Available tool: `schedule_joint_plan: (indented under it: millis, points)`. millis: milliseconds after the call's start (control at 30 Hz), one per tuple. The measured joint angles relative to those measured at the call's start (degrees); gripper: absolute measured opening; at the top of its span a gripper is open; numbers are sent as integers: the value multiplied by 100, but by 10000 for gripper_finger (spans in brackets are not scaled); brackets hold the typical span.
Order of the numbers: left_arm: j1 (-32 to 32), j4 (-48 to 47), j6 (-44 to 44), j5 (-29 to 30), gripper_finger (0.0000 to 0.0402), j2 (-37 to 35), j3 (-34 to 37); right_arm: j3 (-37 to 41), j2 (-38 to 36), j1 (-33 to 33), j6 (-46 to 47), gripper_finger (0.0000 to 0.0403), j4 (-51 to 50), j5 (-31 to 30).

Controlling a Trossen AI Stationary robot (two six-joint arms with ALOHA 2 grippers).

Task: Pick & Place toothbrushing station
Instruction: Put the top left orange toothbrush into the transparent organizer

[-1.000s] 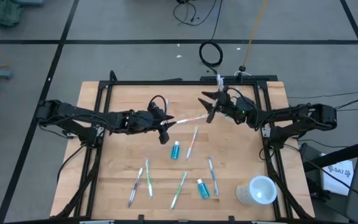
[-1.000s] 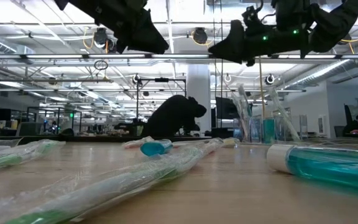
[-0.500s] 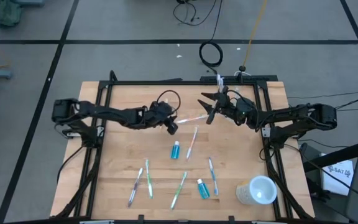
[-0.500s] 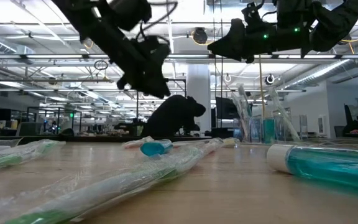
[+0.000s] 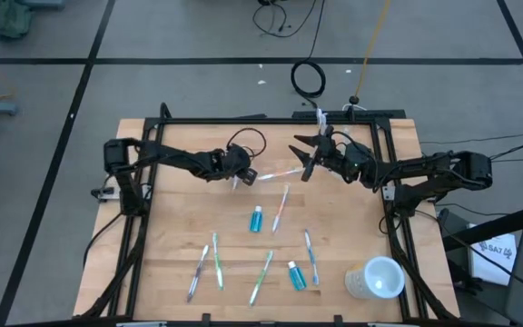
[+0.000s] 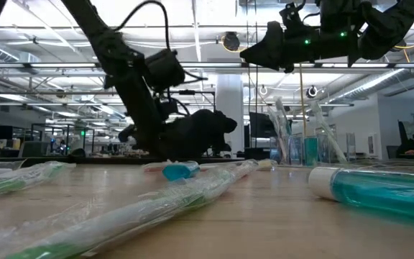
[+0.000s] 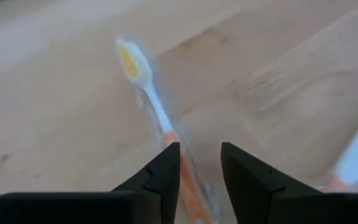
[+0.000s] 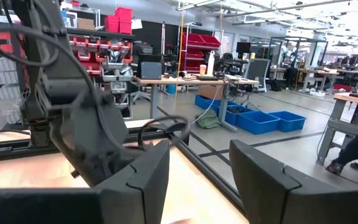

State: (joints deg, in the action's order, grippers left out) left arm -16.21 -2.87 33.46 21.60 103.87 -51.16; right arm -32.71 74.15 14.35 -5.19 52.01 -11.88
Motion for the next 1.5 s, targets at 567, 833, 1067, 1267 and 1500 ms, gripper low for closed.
schedule_joint_plan:
  millis: [567,833,1067,1267,1500]
  points:
    - [-132,-460,34,85,122,-183,-4,-2,0,4,4,160,-2,-2]
    - [-160,-405,58,-314,122,-183,-4,-2,0,4,168,160,-2,-2]
    - [-162,-453,154,-365,122,-121,-4,-2,0,4,170,160,-2,-1]
    - [-177,-392,135,-527,122,120,-22,-2,2,4,173,160,-1,-2]
    - [-135,-384,-284,-643,73,22,-7,-2,2,4,173,160,0,0]
